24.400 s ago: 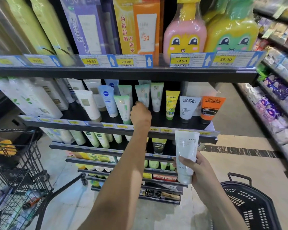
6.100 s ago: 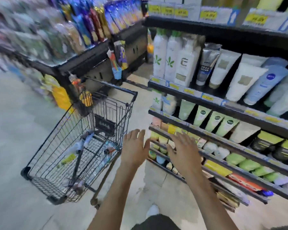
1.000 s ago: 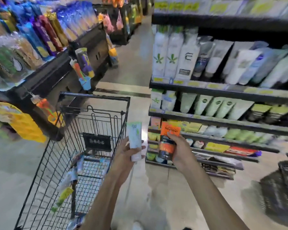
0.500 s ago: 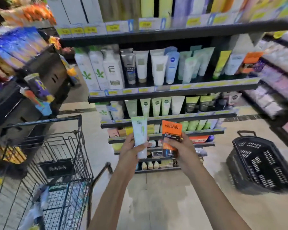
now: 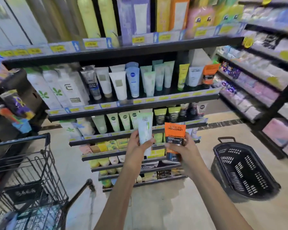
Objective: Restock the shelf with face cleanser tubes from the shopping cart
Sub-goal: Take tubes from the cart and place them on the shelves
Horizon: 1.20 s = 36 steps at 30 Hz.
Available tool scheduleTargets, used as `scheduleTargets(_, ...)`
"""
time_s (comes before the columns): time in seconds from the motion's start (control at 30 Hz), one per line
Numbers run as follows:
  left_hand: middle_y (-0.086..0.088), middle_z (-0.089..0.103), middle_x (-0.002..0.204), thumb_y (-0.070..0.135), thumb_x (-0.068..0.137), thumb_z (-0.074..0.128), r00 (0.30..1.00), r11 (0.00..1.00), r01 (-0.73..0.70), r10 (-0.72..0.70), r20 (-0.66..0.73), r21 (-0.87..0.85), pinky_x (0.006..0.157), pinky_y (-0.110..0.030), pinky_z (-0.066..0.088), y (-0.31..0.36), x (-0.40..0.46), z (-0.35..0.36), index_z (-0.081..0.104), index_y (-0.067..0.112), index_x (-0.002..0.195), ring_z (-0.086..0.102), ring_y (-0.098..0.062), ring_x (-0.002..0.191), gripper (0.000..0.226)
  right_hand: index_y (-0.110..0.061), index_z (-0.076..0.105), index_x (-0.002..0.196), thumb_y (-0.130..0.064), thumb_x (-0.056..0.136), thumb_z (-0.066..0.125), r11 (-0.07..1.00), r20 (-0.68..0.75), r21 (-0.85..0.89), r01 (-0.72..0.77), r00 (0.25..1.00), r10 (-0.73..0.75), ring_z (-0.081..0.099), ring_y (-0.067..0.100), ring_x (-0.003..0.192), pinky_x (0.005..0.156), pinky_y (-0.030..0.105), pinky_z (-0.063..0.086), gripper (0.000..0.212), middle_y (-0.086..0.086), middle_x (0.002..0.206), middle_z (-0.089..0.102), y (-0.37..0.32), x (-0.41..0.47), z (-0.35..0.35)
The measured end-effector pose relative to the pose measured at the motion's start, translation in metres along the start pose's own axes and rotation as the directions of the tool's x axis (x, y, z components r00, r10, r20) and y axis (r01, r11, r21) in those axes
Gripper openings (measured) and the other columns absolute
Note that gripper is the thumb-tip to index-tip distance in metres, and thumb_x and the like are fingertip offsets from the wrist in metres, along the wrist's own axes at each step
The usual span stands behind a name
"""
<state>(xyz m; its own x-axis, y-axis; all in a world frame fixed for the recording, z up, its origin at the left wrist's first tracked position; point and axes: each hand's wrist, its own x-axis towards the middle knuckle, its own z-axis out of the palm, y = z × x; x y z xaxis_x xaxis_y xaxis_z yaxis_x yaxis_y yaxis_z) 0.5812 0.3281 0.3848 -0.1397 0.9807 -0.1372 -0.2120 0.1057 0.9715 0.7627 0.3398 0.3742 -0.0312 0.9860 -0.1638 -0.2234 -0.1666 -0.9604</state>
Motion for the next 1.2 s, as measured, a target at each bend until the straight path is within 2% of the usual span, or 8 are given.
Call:
scheduleTargets(0.13, 0.01, 0.073, 0.119, 0.01, 0.089, 0.078, 0.999, 0.999, -0.036, 0.035, 0.008, 0.019, 0.102, -0.045, 0.054, 0.006, 0.025, 0.034, 0.053, 0.026, 0.136, 0.069, -0.01, 0.111, 0.056, -0.035, 0.065, 0.113, -0.023, 0.059, 0.096, 0.999, -0.027, -0.025, 0.028, 0.999, -0.029, 0.071, 0.035, 0.108, 0.105, 0.062, 0.049, 0.063, 0.003, 0.11, 0.077, -0.019, 0.027, -0.021)
scheduleTargets(0.23, 0.008, 0.07, 0.124, 0.012, 0.088, 0.079, 0.998, 0.998, -0.067, 0.066, 0.014, 0.022, 0.099, -0.038, 0.056, 0.012, 0.048, 0.059, 0.055, 0.027, 0.135, 0.067, -0.01, 0.114, 0.054, -0.028, 0.062, 0.12, -0.01, 0.069, 0.093, 0.999, -0.046, -0.032, 0.038, 0.998, -0.04, 0.07, 0.034, 0.108, 0.104, 0.062, 0.05, 0.062, 0.003, 0.11, 0.076, -0.034, 0.049, -0.038)
scheduleTargets(0.33, 0.008, 0.07, 0.121, 0.013, 0.088, 0.079, 0.992, 0.991, -0.126, 0.126, 0.0, 0.046, 0.09, -0.03, 0.059, 0.017, 0.072, 0.084, 0.058, 0.031, 0.13, 0.068, -0.008, 0.109, 0.05, -0.026, 0.061, 0.125, -0.012, 0.068, 0.094, 0.998, -0.058, -0.036, 0.06, 0.996, -0.062, 0.07, 0.033, 0.11, 0.103, 0.063, 0.05, 0.068, 0.003, 0.112, 0.076, -0.049, 0.072, -0.053)
scheduleTargets(0.57, 0.012, 0.07, 0.117, 0.012, 0.089, 0.078, 0.975, 0.972, -0.212, 0.218, -0.053, 0.101, 0.077, -0.014, 0.054, 0.03, 0.135, 0.134, 0.06, 0.027, 0.131, 0.067, 0.003, 0.101, 0.048, -0.027, 0.063, 0.118, -0.002, 0.073, 0.089, 0.994, -0.094, -0.045, 0.095, 0.991, -0.099, 0.07, 0.034, 0.106, 0.102, 0.064, 0.05, 0.057, 0.005, 0.108, 0.076, -0.076, 0.127, -0.088)
scheduleTargets(0.7, 0.012, 0.07, 0.119, 0.015, 0.088, 0.079, 0.963, 0.961, -0.24, 0.254, -0.092, 0.135, 0.084, -0.02, 0.057, 0.035, 0.167, 0.157, 0.058, 0.025, 0.134, 0.067, 0.002, 0.104, 0.052, -0.027, 0.064, 0.117, -0.002, 0.072, 0.09, 0.994, -0.089, -0.038, 0.098, 0.991, -0.101, 0.071, 0.035, 0.107, 0.104, 0.063, 0.05, 0.058, 0.007, 0.109, 0.076, -0.082, 0.154, -0.107)
scheduleTargets(0.9, 0.014, 0.069, 0.109, 0.015, 0.087, 0.081, 0.921, 0.926, -0.28, 0.334, -0.2, 0.255, 0.083, -0.023, 0.059, 0.05, 0.215, 0.182, 0.057, 0.026, 0.119, 0.068, 0.003, 0.097, 0.042, -0.025, 0.065, 0.115, -0.003, 0.07, 0.091, 0.994, -0.051, -0.015, 0.108, 0.993, -0.109, 0.071, 0.036, 0.107, 0.105, 0.06, 0.05, 0.057, 0.01, 0.111, 0.076, -0.097, 0.186, -0.126)
scheduleTargets(1.03, 0.005, 0.07, 0.112, 0.021, 0.084, 0.084, 0.885, 0.879, -0.266, 0.385, -0.262, 0.395, 0.089, -0.031, 0.059, 0.051, 0.247, 0.192, 0.056, 0.025, 0.119, 0.068, -0.008, 0.101, 0.045, -0.022, 0.065, 0.12, 0.002, 0.074, 0.086, 0.993, 0.008, -0.002, 0.115, 0.993, -0.115, 0.07, 0.035, 0.109, 0.103, 0.06, 0.052, 0.056, 0.009, 0.112, 0.075, -0.109, 0.202, -0.136)
scheduleTargets(1.2, 0.003, 0.068, 0.11, 0.019, 0.083, 0.084, 0.876, 0.838, -0.199, 0.384, -0.29, 0.509, 0.085, -0.031, 0.058, 0.048, 0.274, 0.202, 0.056, 0.021, 0.116, 0.067, -0.014, 0.099, 0.043, -0.02, 0.064, 0.121, 0.001, 0.077, 0.085, 0.992, 0.087, -0.018, 0.128, 0.988, -0.126, 0.069, 0.035, 0.11, 0.105, 0.062, 0.049, 0.053, 0.009, 0.114, 0.075, -0.112, 0.221, -0.147)
